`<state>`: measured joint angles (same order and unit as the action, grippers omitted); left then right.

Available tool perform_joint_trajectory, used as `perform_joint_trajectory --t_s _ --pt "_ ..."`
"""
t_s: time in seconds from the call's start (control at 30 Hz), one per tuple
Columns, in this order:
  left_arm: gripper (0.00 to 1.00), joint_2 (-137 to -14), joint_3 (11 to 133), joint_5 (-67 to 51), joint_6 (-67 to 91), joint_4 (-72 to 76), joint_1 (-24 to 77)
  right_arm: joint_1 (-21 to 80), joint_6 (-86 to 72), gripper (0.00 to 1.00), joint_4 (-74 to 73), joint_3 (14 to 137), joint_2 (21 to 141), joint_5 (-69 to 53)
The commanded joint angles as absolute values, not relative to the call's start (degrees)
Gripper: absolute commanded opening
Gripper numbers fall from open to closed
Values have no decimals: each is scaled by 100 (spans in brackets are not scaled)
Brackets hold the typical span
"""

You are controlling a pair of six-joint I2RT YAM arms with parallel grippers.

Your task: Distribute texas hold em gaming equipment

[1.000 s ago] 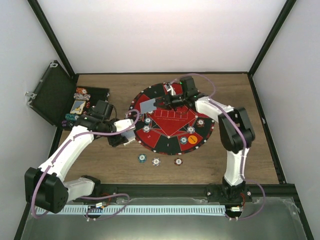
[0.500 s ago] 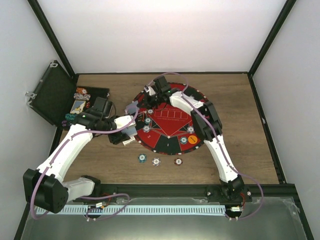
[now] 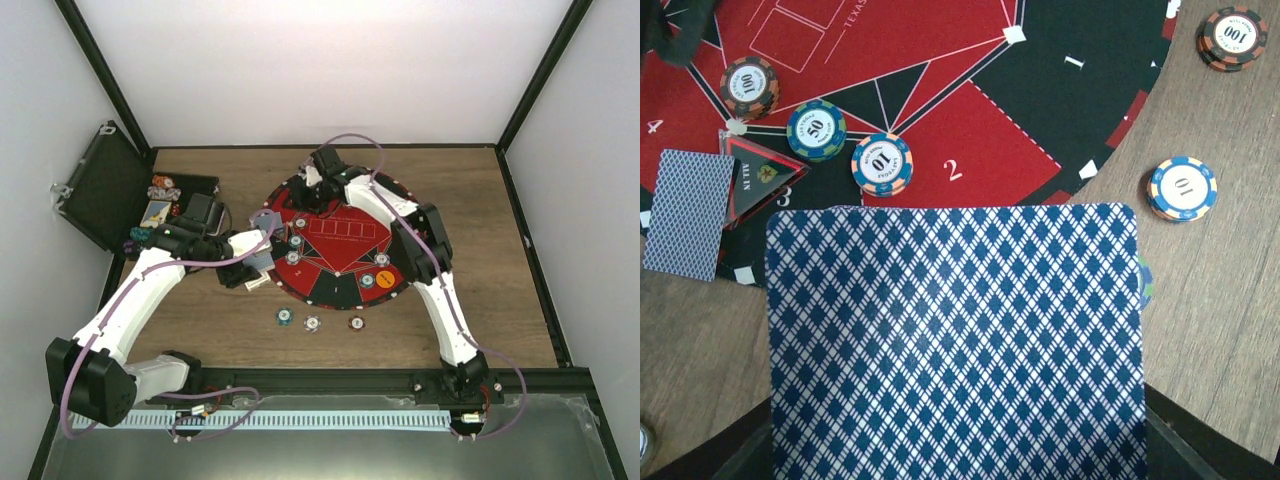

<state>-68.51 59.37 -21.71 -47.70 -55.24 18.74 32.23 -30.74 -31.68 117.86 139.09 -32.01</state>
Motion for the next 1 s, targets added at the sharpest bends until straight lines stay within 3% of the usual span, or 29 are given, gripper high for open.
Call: perform_joint_trajectory --t_s 0.0,0.13,0.27,0.57,0.97 --pt "11 -6807 6106 -2338 -4722 -5515 1863 3233 -2871 55 -3069 11390 12781 -3020" --pt "11 -6833 6109 -2375 -4751 -5487 1863 3274 -3175 77 -2217 9915 11641 -3639" --pt "12 -6907 6138 -2437 -4759 -5454 1880 3305 -3625 90 -1247 8292 10413 -4327" --pt "12 -7092 6322 -2675 -4696 -5369 1951 3567 -4577 92 324 6167 9136 -5185" --pt "12 -7144 6390 -2637 -4650 -5370 2118 4118 -4930 85 831 6280 9489 -5277"
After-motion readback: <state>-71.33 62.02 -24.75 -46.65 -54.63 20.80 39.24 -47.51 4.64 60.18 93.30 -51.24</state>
